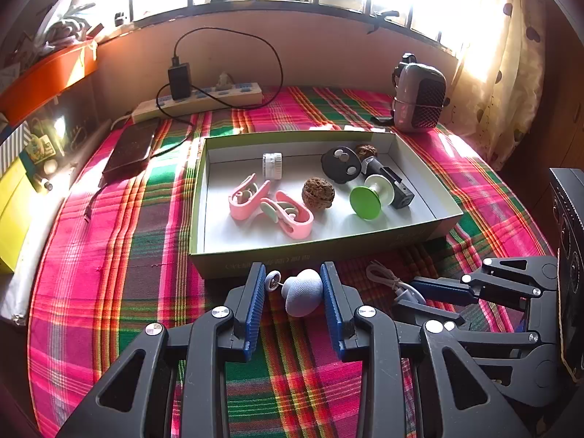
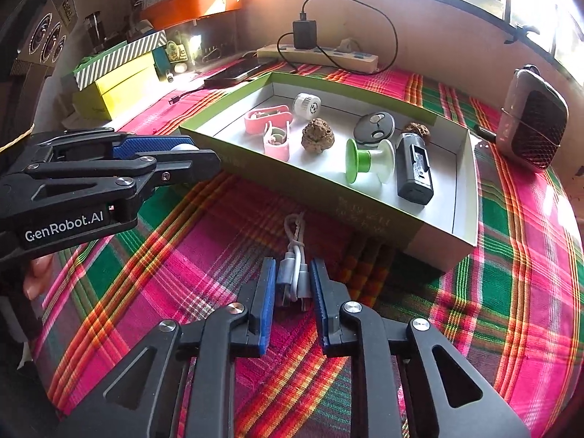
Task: Organize objects
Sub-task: 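Carry the white egg and white cable up and over the box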
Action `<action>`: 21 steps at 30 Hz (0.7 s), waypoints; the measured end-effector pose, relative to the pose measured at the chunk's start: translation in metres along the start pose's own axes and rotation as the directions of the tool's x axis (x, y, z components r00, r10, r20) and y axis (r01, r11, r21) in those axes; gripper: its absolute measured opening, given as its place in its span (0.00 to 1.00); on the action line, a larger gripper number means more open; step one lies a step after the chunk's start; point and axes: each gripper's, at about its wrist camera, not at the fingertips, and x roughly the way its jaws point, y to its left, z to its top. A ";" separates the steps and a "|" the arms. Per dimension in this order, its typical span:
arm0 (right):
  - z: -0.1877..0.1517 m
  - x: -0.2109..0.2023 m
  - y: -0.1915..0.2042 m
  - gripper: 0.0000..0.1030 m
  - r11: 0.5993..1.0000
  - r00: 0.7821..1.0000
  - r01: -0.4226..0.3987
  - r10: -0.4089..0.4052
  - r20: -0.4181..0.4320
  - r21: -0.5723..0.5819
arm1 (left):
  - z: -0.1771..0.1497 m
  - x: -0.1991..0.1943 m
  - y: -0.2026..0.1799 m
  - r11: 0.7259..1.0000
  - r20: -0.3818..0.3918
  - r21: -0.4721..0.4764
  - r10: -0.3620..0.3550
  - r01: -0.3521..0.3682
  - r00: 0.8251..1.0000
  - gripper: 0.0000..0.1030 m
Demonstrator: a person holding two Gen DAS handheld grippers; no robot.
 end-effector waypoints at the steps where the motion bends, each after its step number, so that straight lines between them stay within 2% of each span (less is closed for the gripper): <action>1: 0.000 0.000 0.000 0.19 1.000 1.000 -0.001 0.001 0.000 -0.003 | 0.000 0.000 0.000 1.000 0.000 0.001 0.000 0.000 1.000 0.28; 10: 0.005 -0.022 -0.006 0.19 0.999 0.997 -0.045 0.043 0.057 0.026 | 0.004 -0.005 -0.001 1.000 0.012 0.000 -0.001 0.001 1.000 0.28; 21: 0.029 -0.040 -0.019 0.19 0.999 0.992 -0.003 -0.003 0.123 0.049 | 0.016 -0.008 0.005 1.000 0.035 -0.007 0.014 -0.013 0.999 0.28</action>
